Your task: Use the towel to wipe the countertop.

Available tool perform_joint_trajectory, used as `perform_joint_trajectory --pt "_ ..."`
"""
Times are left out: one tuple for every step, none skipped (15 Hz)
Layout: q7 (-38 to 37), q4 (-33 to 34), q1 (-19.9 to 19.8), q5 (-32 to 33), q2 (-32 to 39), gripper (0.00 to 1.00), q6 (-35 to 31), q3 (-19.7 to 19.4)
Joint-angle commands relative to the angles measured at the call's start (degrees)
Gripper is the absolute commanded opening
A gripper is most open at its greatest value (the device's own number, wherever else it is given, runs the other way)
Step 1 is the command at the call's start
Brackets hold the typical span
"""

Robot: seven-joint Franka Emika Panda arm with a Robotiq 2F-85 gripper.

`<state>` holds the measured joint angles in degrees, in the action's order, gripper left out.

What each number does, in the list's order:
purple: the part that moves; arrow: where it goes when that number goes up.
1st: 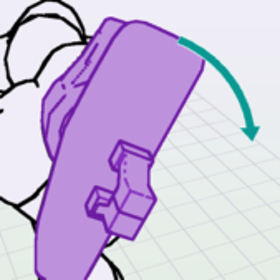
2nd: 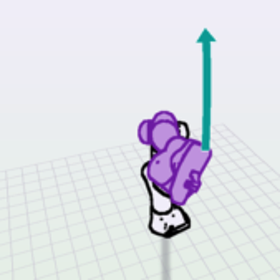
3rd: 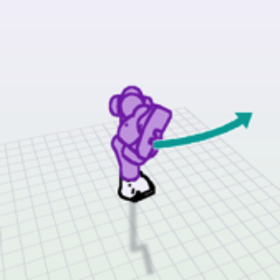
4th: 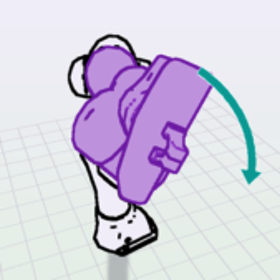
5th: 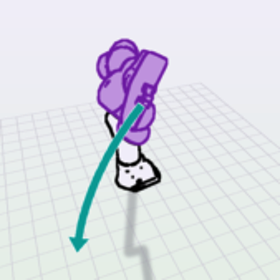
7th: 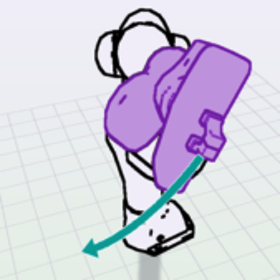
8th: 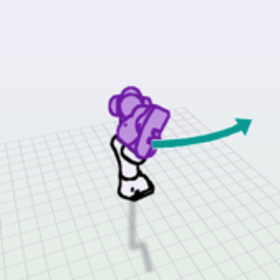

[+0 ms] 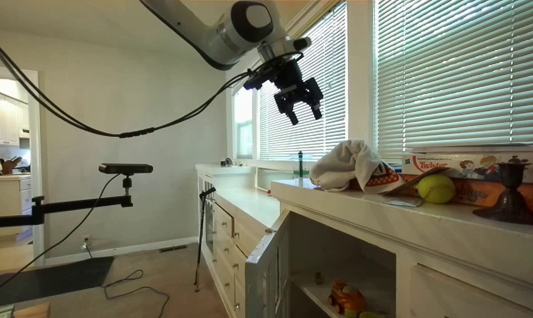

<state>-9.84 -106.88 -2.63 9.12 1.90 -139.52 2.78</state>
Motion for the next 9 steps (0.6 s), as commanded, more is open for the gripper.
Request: perform_joint_trajectory --pt "-0.2 11.2 1.5 -0.8 8.9 1.00 2.3 -1.1" --pt "-0.2 13.8 1.7 -0.9 10.9 1.00 3.0 -1.3" --pt "-0.3 16.1 1.9 -0.7 12.8 1.00 3.4 -1.6" --pt "-0.5 18.4 2.1 -0.7 14.5 1.00 4.3 -2.0" --pt "-0.4 20.9 2.2 -0.8 16.4 1.00 5.2 -2.3" --pt "-0.2 23.2 2.3 -1.2 18.4 1.00 6.1 -2.5" --pt "0.4 25.5 2.3 -2.0 20.3 1.00 6.7 -2.5" --pt "0.5 28.6 2.5 -2.6 22.3 1.00 7.6 -2.5" --pt "1.1 31.1 2.5 -3.3 24.3 1.00 7.8 -2.2"
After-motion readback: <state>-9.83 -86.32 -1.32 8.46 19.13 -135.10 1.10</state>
